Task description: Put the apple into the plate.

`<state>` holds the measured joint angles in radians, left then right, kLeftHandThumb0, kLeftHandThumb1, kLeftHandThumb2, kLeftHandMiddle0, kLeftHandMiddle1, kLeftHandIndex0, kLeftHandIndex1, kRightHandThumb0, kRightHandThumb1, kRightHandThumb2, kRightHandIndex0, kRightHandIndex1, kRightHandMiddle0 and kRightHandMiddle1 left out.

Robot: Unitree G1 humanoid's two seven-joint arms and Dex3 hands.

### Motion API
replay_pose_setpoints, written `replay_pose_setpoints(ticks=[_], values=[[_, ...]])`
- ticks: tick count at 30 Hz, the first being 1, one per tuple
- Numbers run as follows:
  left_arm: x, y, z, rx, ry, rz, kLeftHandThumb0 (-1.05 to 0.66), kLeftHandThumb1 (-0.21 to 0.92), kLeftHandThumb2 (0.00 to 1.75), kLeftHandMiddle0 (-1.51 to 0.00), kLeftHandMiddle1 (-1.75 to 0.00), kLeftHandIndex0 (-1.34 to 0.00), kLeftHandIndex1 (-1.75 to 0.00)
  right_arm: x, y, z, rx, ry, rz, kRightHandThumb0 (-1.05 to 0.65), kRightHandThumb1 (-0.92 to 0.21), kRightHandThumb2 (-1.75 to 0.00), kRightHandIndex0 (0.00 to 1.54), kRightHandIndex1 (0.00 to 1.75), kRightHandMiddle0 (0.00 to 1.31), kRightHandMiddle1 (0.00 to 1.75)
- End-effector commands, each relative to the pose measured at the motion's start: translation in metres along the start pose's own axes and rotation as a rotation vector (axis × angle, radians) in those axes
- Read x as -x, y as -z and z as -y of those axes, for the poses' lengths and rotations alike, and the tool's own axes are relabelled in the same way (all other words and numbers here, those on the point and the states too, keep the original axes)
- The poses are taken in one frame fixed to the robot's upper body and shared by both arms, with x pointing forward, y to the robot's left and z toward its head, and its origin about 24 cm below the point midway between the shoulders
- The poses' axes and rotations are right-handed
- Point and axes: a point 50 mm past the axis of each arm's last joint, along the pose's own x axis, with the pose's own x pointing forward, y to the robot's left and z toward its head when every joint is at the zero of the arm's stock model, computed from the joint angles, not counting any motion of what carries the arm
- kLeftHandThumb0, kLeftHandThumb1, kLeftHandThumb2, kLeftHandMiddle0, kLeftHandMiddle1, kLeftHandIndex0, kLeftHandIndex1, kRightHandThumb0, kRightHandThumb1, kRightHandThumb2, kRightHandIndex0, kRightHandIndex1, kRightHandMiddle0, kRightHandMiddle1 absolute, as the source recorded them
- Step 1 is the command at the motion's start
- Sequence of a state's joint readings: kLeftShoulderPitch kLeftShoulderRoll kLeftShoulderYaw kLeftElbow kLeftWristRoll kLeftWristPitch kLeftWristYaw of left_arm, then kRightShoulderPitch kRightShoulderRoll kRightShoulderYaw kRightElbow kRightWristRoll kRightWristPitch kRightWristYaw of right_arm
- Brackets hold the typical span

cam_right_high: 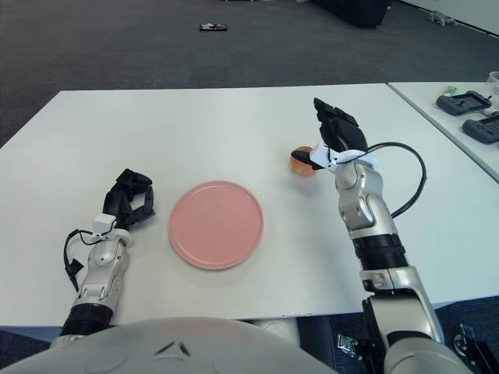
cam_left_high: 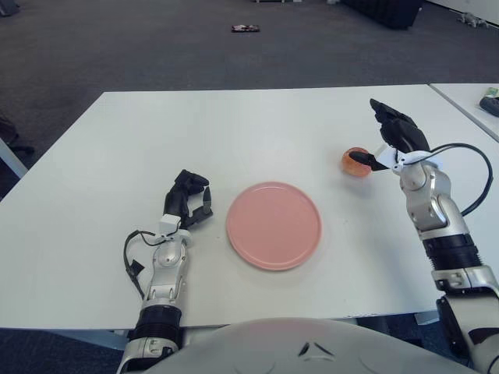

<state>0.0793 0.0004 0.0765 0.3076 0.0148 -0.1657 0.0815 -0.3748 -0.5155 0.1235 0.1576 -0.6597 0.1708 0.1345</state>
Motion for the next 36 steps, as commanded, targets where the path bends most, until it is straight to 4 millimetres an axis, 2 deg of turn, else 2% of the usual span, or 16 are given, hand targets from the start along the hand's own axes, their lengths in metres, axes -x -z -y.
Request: replay_pose_setpoints(ticks=[1, 13, 19, 28, 36], values=[[0.009, 0.022, -0.001, -0.012, -0.007, -0.119, -0.43, 0.47, 1.14, -0.89, -1.75, -0.49, -1.75, -0.007, 0.005, 0.003, 0.074, -0.061, -0.019, -1.03, -0.50, -0.72, 0.00, 0.00, 0.00, 0.00], [0.008, 0.024, -0.002, -0.004, -0.009, -0.118, -0.43, 0.47, 1.14, -0.88, -1.75, -0.49, -1.75, -0.026, 0.011, -0.010, 0.139, -0.206, -0.018, -1.02, -0.52, -0.71, 0.00, 0.00, 0.00, 0.00], [0.008, 0.024, -0.002, -0.007, -0.003, -0.116, -0.43, 0.46, 1.15, -0.91, -1.75, -0.49, -1.75, -0.033, 0.014, -0.029, 0.148, -0.264, -0.019, -1.01, -0.53, -0.71, 0.00, 0.00, 0.00, 0.00], [0.009, 0.023, -0.002, -0.005, -0.004, -0.113, -0.43, 0.46, 1.15, -0.91, -1.75, -0.49, -1.75, -0.039, 0.016, -0.039, 0.182, -0.332, -0.017, -1.03, -0.56, -0.72, 0.00, 0.00, 0.00, 0.00], [0.011, 0.020, -0.002, -0.003, 0.000, -0.096, -0.43, 0.47, 1.14, -0.91, -1.75, -0.49, -1.75, -0.045, 0.023, -0.059, 0.211, -0.408, -0.057, -1.05, -0.62, -0.69, 0.00, 0.00, 0.00, 0.00]])
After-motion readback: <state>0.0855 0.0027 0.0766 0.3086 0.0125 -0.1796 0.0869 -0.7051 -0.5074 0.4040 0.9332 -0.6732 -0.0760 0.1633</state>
